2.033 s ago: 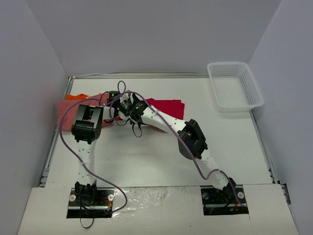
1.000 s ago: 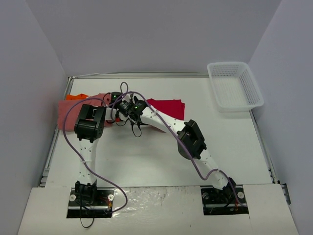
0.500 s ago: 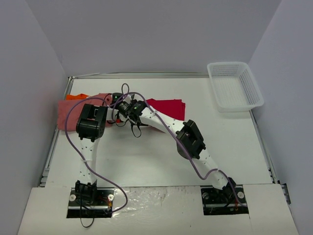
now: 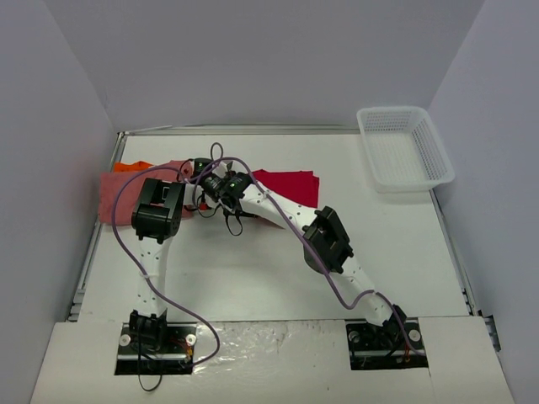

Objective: Fold and stack the t-shirts
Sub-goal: Put the neatly folded tshirt into the corner of the board with the left arm

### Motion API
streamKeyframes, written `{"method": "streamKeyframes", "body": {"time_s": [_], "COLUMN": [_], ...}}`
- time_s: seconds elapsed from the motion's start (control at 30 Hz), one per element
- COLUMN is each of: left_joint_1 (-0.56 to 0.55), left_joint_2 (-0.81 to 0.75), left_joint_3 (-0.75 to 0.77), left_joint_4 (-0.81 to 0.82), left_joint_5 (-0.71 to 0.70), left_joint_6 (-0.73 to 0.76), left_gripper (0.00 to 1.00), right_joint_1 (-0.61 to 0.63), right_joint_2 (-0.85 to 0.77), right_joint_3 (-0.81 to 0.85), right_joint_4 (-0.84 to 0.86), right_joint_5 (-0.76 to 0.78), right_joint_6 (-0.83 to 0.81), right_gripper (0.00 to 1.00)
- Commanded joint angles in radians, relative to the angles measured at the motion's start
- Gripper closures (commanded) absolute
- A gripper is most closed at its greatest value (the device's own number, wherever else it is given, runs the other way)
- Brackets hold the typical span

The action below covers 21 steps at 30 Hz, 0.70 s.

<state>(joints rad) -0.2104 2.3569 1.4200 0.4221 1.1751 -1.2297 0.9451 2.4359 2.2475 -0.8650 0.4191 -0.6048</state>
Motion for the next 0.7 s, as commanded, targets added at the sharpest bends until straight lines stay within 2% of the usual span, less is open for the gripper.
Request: {"method": "streamKeyframes", "body": {"time_s": [0.0, 0.07, 0.23, 0.3, 0.33, 0.53, 0.67], "left_joint_1": [-0.087, -0.087, -0.087, -0.087, -0.087, -0.087, -0.086], "left_joint_2": [0.030, 0.025, 0.010, 0.005, -0.002, -0.018, -0.034], "left_joint_3": [0.039, 0.043, 0.048, 0.053, 0.054, 0.080, 0.097], "left_joint_4": [-0.078, -0.083, -0.135, -0.154, -0.158, -0.256, -0.324], "left_joint_5": [0.000, 0.001, -0.005, -0.005, -0.006, -0.009, -0.017], "left_joint_6": [0.044, 0.052, 0.087, 0.104, 0.116, 0.197, 0.260], "left_gripper": [0.98, 0.98, 0.98, 0.98, 0.98, 0.98, 0.98], "right_joint_1": [0.116, 0.116, 0.113, 0.113, 0.115, 0.084, 0.015], "right_joint_2": [-0.006, -0.009, -0.044, -0.061, -0.083, -0.202, -0.297], "right_joint_3": [0.084, 0.090, 0.113, 0.124, 0.124, 0.135, 0.146], "right_joint_4": [0.153, 0.150, 0.129, 0.127, 0.126, 0.097, 0.086], "right_joint_5": [-0.074, -0.086, -0.170, -0.192, -0.194, -0.298, -0.330], "right_joint_6": [0.028, 0.030, 0.051, 0.059, 0.060, 0.080, 0.082], "right_gripper": [0.68, 0.44, 0.26, 0.22, 0.12, 0.07, 0.07]}}
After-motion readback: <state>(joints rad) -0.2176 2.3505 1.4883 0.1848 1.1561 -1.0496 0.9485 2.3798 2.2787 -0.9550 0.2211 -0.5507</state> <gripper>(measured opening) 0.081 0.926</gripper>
